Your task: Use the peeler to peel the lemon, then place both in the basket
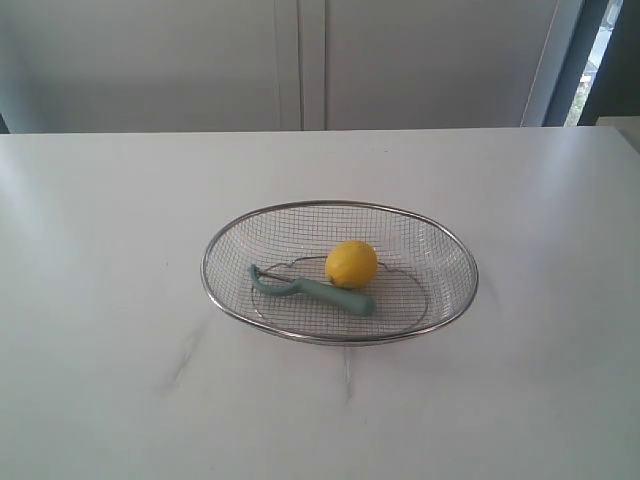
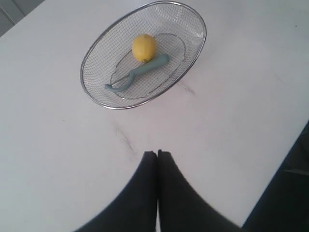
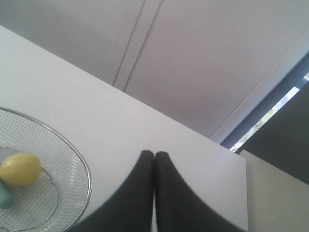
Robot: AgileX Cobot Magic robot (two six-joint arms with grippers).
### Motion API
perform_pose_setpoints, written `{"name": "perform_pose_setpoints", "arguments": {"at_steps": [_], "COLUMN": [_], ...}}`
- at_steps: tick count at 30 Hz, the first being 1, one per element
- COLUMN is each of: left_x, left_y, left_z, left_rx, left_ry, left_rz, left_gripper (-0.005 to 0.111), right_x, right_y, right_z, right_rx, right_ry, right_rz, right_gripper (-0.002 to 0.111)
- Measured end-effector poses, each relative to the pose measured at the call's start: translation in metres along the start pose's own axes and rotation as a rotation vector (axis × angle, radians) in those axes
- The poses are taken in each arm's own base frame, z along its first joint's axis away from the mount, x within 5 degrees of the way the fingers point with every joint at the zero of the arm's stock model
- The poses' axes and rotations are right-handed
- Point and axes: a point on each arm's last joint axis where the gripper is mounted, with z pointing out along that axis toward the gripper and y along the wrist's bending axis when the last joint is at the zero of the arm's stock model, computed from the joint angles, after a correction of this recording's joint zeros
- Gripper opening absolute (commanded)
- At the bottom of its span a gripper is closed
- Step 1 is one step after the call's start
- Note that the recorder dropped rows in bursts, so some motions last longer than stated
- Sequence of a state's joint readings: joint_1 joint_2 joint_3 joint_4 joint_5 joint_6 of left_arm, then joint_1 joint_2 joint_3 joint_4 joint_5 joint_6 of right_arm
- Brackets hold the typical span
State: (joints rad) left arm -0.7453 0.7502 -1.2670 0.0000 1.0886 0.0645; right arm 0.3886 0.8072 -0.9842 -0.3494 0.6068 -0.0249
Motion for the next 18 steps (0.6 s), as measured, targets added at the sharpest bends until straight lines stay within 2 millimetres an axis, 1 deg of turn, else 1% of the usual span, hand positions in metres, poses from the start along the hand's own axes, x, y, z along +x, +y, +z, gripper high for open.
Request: {"name": "perform_pose_setpoints", "arguments": {"at_steps": [4,7,15,17,18], "left_x": [0.004,0.006,0.006,0.009,0.014], "left_y": [-0.001,-0.002,-0.002,-0.002,0.000], "left_z": [-0.009,-0.012,-0.013,-0.011,-0.010], "left_rx": [-0.006,-0.008,-0.008,-0.015,-0.038], "left_ry": [-0.030,-0.040,-0.043,-0.038,-0.025], "left_rz": [0.000,-0.001,0.000,-0.007,-0.028], "left_gripper": [0.000,0.000,0.000,0.000,0.000], "right_x": [-0.001,-0.001,-0.001,-0.001,-0.001], "right_y": [-0.002,-0.002,-0.003,-0.003,-0.003], "right_z": [-0.008,-0.010,-0.011,-0.011,-0.011], "right_rx": [0.008,0.010,0.011,0.011,0.011], "right_ry": [-0.024,-0.030,-0.028,-0.028,-0.028], "right_rz": [0.005,0.006,0.009,0.009,0.009], "right_gripper": [0.000,0.000,0.000,0.000,0.000]}}
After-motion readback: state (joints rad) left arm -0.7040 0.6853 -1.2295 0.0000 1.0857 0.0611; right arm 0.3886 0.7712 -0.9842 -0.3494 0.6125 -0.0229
